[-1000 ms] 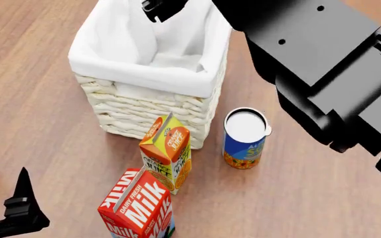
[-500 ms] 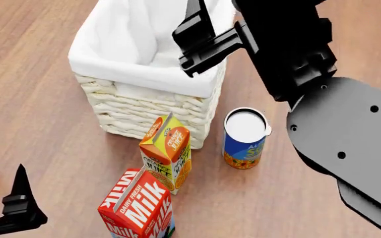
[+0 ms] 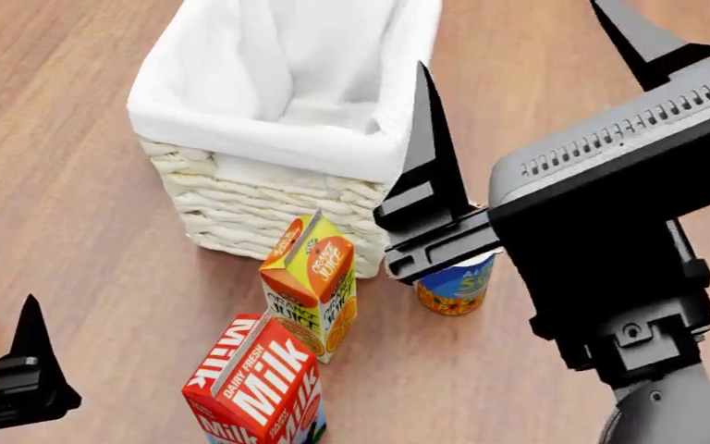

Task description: Pick up the butter and put it in the basket.

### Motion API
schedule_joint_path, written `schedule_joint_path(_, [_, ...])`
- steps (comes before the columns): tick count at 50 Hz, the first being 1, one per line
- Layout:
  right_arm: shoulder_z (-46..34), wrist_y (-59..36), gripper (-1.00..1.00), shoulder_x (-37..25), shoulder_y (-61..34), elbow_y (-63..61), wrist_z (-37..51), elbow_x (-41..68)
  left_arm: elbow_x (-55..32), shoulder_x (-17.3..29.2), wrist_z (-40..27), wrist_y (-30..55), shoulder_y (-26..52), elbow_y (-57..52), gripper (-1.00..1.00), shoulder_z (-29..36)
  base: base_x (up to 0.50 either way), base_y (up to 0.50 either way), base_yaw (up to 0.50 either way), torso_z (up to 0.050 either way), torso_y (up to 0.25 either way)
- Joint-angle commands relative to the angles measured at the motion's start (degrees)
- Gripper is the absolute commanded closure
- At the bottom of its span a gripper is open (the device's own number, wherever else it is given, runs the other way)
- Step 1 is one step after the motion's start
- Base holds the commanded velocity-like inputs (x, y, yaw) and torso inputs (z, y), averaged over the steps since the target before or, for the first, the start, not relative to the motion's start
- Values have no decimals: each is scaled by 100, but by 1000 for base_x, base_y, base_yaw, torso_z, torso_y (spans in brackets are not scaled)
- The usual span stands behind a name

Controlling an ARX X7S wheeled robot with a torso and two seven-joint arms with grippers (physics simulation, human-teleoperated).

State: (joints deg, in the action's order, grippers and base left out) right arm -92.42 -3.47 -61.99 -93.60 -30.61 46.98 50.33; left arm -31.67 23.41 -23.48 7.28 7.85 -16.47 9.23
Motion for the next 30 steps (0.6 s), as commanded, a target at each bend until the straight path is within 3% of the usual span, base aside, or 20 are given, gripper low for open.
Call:
schedule_joint_path(1, [-272,-822,-100,-433,113,-1201,1021,-429,-86,25,127,-172,-22,-79,-100,-52,0,0,0,0,0])
schedule_joint_path(9, [-506,-540,-100,-571,638,-1480,1496,-888,-237,116,102,-143,-72,-312,-100,-147,0,0,0,0,0])
schedule_joint_path(30, [-967,-1468,-100,-907,1201,-2835,2941,-1575,-491,356,-15,-152,-327,-964,-100,-391,0,0,0,0,0])
